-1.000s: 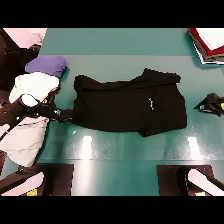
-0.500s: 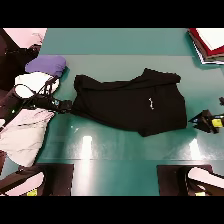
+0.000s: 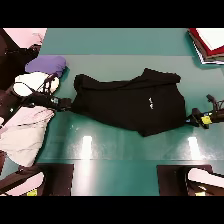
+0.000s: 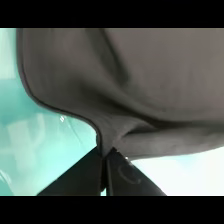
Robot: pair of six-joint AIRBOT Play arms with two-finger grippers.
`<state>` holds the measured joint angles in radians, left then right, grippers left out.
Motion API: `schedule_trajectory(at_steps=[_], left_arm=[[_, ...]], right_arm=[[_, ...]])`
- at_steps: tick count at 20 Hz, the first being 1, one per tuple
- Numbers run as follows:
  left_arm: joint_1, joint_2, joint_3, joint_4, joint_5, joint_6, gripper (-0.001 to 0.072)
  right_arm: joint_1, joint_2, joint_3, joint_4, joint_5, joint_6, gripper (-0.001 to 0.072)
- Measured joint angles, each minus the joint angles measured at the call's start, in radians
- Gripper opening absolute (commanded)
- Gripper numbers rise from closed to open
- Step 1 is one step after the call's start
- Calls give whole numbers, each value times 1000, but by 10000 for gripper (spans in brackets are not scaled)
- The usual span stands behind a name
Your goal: Fold the shirts.
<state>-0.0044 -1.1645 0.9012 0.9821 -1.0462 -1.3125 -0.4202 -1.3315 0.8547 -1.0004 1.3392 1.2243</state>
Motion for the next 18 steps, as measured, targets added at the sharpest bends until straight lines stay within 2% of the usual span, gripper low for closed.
schedule_trajectory(at_steps=[4, 11, 18], left_arm=[[30, 63, 215, 21, -26, -14, 27], [84, 249, 728, 34, -42, -21, 27], [91, 336, 1141, 5, -62, -42, 27]], right_arm=[[25, 143, 198, 37, 28, 30, 15], [103, 349, 760, 55, -10, 80, 16], [117, 476, 1154, -49, -33, 117, 15]])
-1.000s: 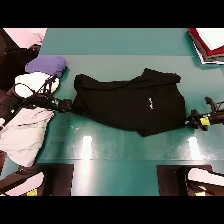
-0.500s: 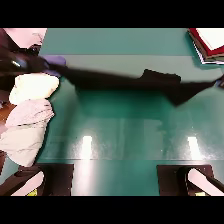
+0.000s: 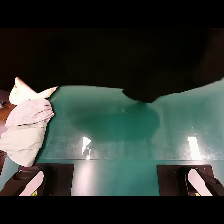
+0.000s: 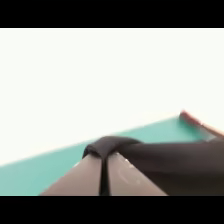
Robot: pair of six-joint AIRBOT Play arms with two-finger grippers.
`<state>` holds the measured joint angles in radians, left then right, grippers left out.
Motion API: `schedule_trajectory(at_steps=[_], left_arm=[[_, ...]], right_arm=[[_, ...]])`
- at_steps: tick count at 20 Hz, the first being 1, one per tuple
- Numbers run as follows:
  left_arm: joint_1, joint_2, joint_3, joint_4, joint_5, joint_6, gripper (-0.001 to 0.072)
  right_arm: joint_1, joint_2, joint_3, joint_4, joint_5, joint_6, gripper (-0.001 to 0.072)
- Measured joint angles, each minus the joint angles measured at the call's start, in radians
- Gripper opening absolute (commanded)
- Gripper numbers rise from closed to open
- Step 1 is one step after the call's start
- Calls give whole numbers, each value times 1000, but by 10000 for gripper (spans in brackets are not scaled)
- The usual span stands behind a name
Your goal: Fold the shirts.
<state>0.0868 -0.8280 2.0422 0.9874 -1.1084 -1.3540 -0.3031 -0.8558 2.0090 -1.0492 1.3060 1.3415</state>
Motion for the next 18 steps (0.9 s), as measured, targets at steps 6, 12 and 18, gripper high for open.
schedule_trajectory(at_steps=[6, 12, 18], left_arm=[[0, 5, -47, -72, -38, -16, 27], [-2, -93, -409, -82, -73, -26, 27], [-42, -373, -634, -79, -59, 23, 28]], right_arm=[[2, 14, 21, -57, 11, 19, 15], [51, -214, -57, -38, 159, 33, 15], [167, -540, -191, -31, 198, 41, 16]])
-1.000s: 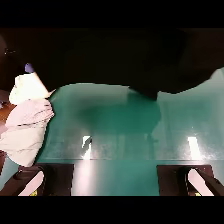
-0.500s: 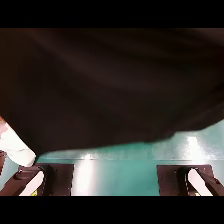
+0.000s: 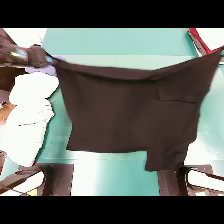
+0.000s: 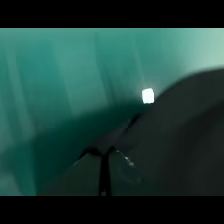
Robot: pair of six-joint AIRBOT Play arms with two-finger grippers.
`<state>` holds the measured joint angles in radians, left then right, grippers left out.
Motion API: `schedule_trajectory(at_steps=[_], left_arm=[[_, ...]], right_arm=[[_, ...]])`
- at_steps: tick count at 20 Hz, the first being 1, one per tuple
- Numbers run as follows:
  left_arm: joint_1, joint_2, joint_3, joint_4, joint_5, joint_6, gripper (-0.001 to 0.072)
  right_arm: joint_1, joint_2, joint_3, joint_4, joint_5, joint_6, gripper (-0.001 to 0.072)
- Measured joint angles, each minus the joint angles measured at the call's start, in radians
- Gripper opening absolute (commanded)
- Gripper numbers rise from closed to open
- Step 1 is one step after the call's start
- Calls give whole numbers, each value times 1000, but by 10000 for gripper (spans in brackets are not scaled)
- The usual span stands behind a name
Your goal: Fold the shirts.
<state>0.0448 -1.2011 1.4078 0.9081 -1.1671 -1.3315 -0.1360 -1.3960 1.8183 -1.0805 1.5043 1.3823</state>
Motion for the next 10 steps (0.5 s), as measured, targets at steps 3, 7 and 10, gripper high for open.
schedule_trajectory(at_steps=[3, 7, 10], left_arm=[[-6, -154, -25, 3, 116, 29, 28], [-11, -262, -33, -7, 322, 43, 27], [-8, -285, -26, -4, 393, 65, 27]], right_arm=[[23, -148, -24, 2, -99, 1, 15], [35, -287, 22, -6, -225, 1, 15], [37, -330, 56, -60, -254, 0, 16]])
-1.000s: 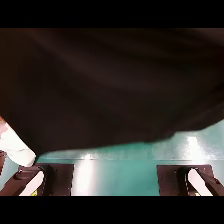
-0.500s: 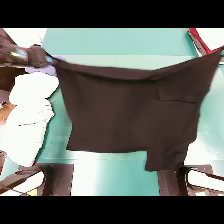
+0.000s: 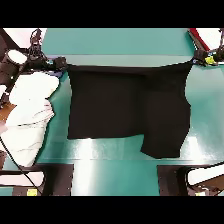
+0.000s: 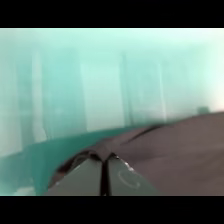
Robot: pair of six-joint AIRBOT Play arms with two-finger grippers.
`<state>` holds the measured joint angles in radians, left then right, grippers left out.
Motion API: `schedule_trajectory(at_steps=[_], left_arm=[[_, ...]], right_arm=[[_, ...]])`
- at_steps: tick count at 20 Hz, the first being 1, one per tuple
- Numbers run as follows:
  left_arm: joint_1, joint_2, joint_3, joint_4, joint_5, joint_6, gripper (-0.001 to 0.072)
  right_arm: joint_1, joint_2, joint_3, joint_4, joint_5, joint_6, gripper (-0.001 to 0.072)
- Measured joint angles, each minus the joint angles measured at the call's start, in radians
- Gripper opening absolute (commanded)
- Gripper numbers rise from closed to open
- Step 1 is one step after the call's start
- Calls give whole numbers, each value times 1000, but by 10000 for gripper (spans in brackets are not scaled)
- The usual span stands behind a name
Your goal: Fold the shirts.
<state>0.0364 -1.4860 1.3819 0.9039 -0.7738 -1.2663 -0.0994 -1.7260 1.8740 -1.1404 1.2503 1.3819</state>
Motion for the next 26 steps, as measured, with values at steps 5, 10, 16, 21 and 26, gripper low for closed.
schedule_trajectory(at_steps=[5, 10, 16, 21, 26], left_arm=[[-1, -11, -13, 64, -111, 54, 27], [-1, -17, -97, 106, -142, 65, 39], [2, -14, -138, 154, -180, -19, 649], [70, 97, -218, 182, -317, -57, 650], [107, 293, -500, 186, -494, -56, 650]], right_arm=[[3, -5, -37, -93, 90, -23, 15], [14, 58, -257, -128, 67, -27, 23], [19, 111, -412, -81, 15, -15, 374], [-54, 245, -499, -18, 138, -51, 367], [-176, 436, -671, 69, 231, -113, 299]])
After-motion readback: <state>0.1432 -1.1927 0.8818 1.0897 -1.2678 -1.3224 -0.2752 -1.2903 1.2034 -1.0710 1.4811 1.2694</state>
